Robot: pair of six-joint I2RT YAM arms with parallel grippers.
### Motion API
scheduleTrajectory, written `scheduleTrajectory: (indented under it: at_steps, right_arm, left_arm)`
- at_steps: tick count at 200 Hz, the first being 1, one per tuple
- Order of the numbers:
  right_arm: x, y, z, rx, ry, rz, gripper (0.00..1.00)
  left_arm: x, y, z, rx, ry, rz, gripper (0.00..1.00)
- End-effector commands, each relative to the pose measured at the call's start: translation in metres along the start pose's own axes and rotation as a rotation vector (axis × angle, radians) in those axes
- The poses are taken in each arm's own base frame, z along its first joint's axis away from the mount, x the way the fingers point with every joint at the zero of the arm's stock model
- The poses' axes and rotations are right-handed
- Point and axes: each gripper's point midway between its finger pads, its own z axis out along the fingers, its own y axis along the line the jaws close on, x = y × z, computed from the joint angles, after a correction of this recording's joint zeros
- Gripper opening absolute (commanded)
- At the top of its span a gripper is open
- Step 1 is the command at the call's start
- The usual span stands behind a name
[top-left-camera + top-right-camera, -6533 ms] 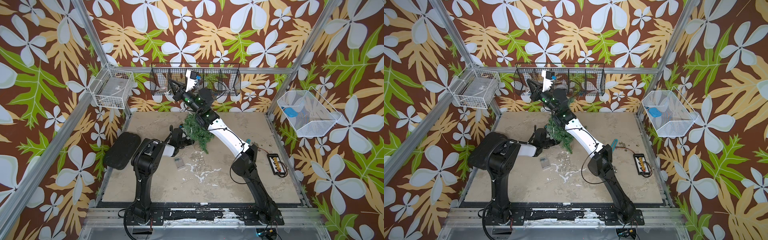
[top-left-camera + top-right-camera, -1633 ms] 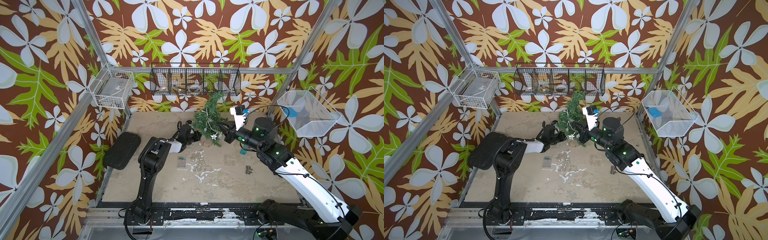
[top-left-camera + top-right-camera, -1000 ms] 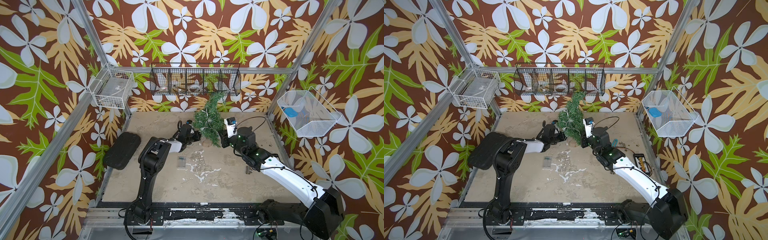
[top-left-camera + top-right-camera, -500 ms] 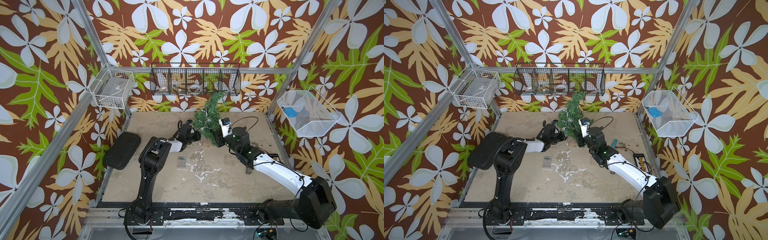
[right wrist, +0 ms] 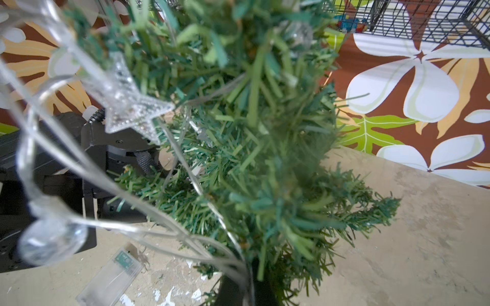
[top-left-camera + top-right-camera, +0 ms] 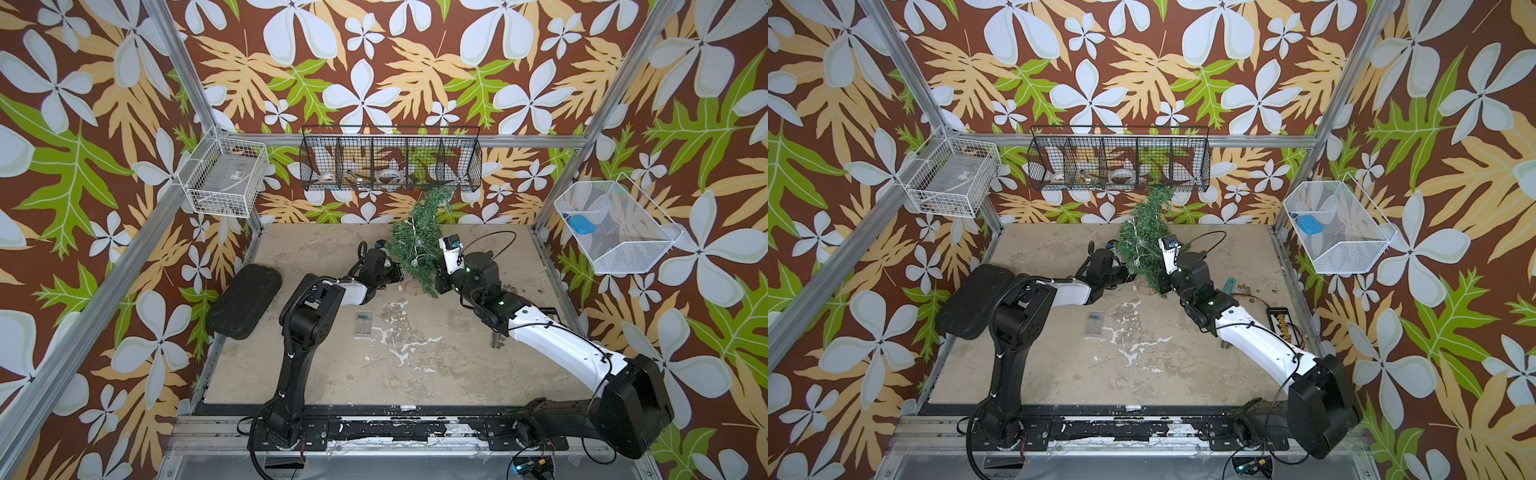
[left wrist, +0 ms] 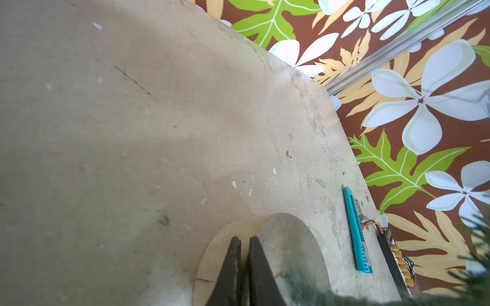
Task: Remove string lights from the small christmas tree
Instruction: Remove the light string from the Christmas tree.
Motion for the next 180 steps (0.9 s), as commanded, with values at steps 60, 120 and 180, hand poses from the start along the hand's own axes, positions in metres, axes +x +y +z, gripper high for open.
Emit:
scheduleTrajectory:
  at_steps: [60, 120, 180]
  right_arm:
    - [-0.035, -0.006, -0.019, 0.038, -0.028, -0.032, 0.14]
    - [-0.014, -0.007, -0.009, 0.04, 0.006, -0.01, 0.12]
    - [0.033, -0.019, -0.024, 0.088, -0.007, 0.053, 0.09]
  left_arm:
    - [0.078, 0.082, -0.013, -0.326, 0.255, -0.073, 0.09]
    - [0.075, 0.079, -0.015, -0.325, 0.249, -0.064, 0.09]
    - [0.073, 0.08, -0.016, -0.332, 0.24, -0.062, 0.09]
